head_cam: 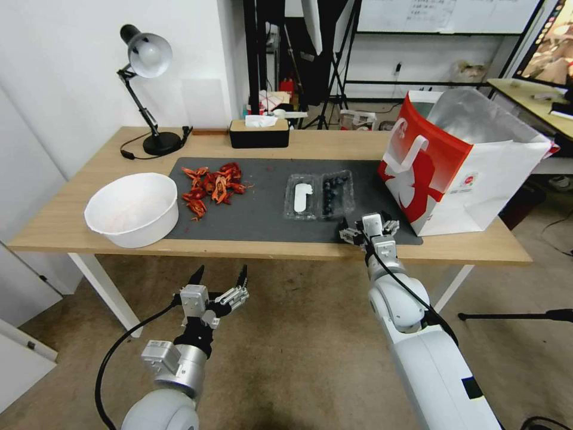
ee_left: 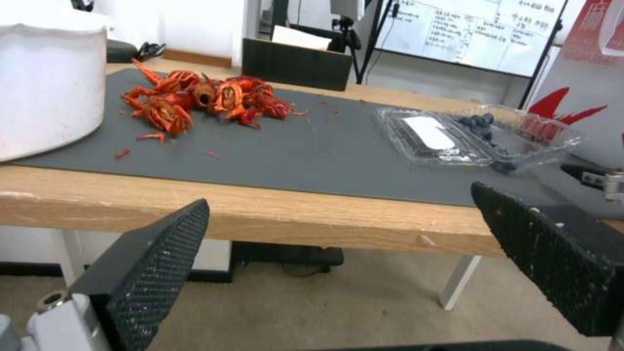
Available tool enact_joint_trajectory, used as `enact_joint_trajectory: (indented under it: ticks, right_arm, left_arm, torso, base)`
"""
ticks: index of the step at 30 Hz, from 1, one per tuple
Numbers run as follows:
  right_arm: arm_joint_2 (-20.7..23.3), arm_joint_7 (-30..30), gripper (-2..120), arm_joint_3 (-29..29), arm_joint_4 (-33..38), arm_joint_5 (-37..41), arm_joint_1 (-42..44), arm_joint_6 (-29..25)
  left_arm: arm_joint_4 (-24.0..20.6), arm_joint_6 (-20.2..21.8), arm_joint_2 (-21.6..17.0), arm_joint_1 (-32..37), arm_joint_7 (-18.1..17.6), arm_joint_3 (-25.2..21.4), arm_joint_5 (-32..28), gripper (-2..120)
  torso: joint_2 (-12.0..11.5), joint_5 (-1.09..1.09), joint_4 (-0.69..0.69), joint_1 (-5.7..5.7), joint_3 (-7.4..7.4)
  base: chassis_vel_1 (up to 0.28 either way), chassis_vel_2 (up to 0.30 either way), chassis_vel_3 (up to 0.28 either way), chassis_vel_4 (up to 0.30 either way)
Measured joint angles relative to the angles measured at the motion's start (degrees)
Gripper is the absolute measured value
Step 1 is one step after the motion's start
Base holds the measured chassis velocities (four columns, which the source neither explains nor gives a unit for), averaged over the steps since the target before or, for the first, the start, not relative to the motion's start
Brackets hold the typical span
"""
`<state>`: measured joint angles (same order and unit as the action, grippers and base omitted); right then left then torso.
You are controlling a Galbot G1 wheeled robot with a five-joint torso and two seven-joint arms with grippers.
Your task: Close the takeout container lid, then place the container into the takeout bag.
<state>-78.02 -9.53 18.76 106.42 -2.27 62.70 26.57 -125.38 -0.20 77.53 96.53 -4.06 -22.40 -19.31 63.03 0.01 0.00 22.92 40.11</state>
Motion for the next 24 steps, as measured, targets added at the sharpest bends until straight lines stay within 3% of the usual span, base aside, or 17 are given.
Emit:
enact_joint_trajectory:
  ticks: [7,15,18,24]
  right_arm:
    - [1.3,-0.3,100,0.9,7.2,3.7,6.0,-3.7]
    - [1.9,-0.5,100,2.9,13.9,9.9,13.5,-13.1]
    - [2.2,0.1,100,4.6,17.0,11.6,19.7,-20.9]
    - [0.3,-1.4,100,7.1,19.0,9.6,27.9,-29.8]
  left_arm:
    - [-0.2,-0.2,-0.2,0.0,0.0,-0.2,-0.1,100]
    - [-0.4,-0.4,-0.3,0.1,0.5,-0.2,-0.1,100]
    - [-0.4,-0.7,-0.3,0.2,0.7,-0.1,-0.1,100]
    - [-0.4,-1.1,-0.8,0.4,0.9,-0.4,-0.3,100]
  torso:
    - [0.0,-0.01,0.0,0.0,0.0]
    - [0.0,-0.01,-0.02,0.0,0.0]
    - [0.0,-0.01,0.0,0.0,-0.01]
    - [0.0,-0.01,-0.01,0.0,-0.01]
  base:
    - [0.0,0.0,0.0,0.0]
    - [0.0,0.0,0.0,0.0]
    - [0.0,0.0,0.0,0.0]
    - [0.0,0.0,0.0,0.0]
